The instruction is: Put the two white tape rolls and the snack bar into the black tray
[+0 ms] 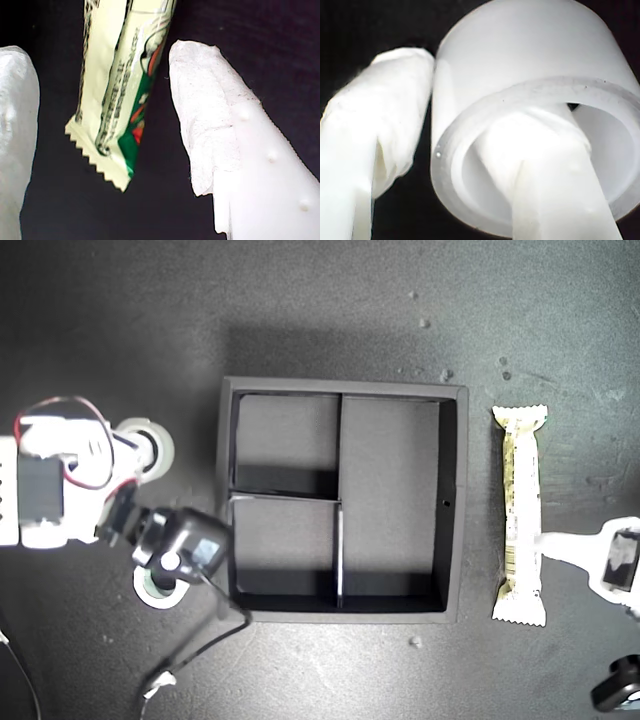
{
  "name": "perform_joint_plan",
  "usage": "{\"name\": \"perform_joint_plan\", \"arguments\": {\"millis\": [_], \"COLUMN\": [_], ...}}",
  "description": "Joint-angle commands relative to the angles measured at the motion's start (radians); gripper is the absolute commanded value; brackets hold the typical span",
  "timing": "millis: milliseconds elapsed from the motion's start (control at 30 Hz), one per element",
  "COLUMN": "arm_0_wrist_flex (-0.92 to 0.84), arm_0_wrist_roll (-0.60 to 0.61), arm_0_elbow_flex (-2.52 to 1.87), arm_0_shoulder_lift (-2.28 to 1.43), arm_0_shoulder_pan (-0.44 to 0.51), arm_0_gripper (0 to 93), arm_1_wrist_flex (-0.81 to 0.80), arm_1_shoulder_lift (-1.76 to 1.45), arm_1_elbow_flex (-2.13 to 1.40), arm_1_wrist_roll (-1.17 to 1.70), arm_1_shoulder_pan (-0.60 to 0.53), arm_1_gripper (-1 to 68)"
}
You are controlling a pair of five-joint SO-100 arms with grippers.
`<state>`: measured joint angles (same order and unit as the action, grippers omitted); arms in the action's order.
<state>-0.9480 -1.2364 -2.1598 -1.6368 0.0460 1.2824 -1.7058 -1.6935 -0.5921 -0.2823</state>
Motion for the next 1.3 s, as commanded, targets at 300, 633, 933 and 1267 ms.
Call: {"name": "perform_joint_plan", "arguments": {"millis": [300, 633, 933, 1267], "arm_0_wrist_flex": [-0.038, -0.259, -0.333, -0.331], "arm_0_wrist_roll": [0.011, 0.009, 0.049, 0.098], "arm_0_elbow_flex": [0.020, 0.120, 0.285, 0.523], "arm_0_shoulder_lift": [-0.129, -0.314, -0.403, -0.291], "arm_0_shoulder_pan": [0.000, 0.041, 0.066, 0.101], "arm_0_gripper": [0.7, 0.0, 0.0, 0.0], "arm_1_wrist_flex": [-0.173, -0.399, -0.483, -0.153], "arm_1_shoulder_lift": [0.183, 0.184, 0.184, 0.183], "arm_1_elbow_flex": [-0.057, -0.216, -0.282, 0.035], "arm_1_wrist_roll": [0.207, 0.198, 0.192, 0.238], "arm_1_shoulder_pan": [0.064, 0.109, 0.129, 0.046], "arm_1_gripper": [19.4, 18.2, 7.1, 2.8]}}
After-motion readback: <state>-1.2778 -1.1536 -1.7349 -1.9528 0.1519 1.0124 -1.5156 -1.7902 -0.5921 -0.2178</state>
